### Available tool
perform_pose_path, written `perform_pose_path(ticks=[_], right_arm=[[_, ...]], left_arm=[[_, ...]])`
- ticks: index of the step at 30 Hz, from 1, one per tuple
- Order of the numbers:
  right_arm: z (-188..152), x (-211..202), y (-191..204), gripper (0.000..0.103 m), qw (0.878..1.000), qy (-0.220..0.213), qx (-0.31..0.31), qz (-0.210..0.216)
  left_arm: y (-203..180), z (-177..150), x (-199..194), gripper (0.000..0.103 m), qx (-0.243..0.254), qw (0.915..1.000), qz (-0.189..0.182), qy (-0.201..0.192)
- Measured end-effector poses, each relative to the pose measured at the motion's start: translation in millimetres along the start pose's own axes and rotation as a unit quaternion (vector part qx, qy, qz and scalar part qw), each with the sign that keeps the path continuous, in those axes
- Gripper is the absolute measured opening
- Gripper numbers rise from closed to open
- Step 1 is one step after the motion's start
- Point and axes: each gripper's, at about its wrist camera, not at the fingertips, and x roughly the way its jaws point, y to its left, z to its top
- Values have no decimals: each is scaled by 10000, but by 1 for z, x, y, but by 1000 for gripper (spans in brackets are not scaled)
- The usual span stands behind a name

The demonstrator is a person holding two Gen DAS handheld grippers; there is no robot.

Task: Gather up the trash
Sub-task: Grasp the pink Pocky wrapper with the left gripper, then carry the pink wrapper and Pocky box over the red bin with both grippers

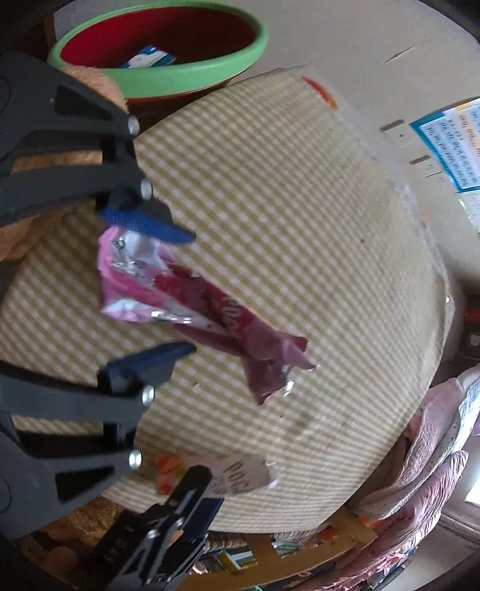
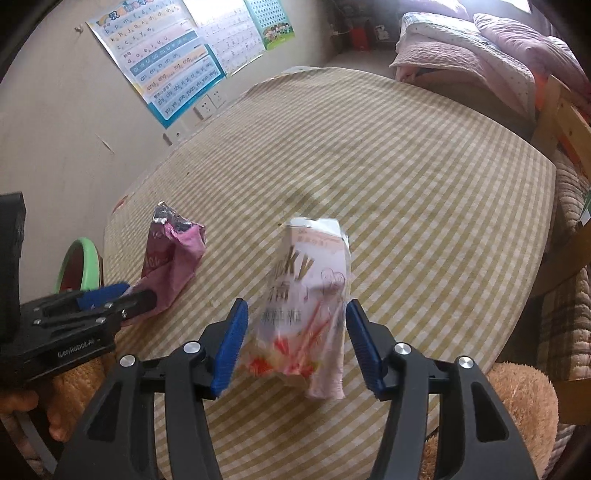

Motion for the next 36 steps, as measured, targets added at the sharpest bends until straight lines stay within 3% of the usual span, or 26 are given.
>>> perform_pose_path(ticks=[2, 7, 20, 21, 22, 24, 27, 36], right_arm=[[1, -1, 0, 67, 10000, -50, 28, 16], [-1, -2, -3, 67, 10000, -51, 69, 37], [-1, -1, -10, 67, 9998, -8, 175, 39], [-1, -1, -11, 67, 9998, -6, 180, 38], [-1, -1, -11, 65, 9998, -7, 176, 34], [-1, 0, -10, 46, 9999, 28, 121, 19], [-2, -1, -7, 42, 10000, 24, 43, 17], [-2, -13, -5, 42, 9997, -243, 42, -79]], left_arm=[[-2, 3, 3, 63, 47, 10000, 0, -55], [-9, 4, 6, 78, 178, 9991, 309, -239], [-17, 2, 10, 78, 438, 9967, 620, -304], [-17, 2, 11, 76, 434, 9969, 595, -284], [-17, 1, 12, 64, 422, 9972, 555, -251], [-17, 0, 16, 41, 420, 9980, 461, -126], [-16, -1, 15, 32, 393, 9982, 433, -141], [-3, -6, -13, 31, 45, 9989, 215, -422]])
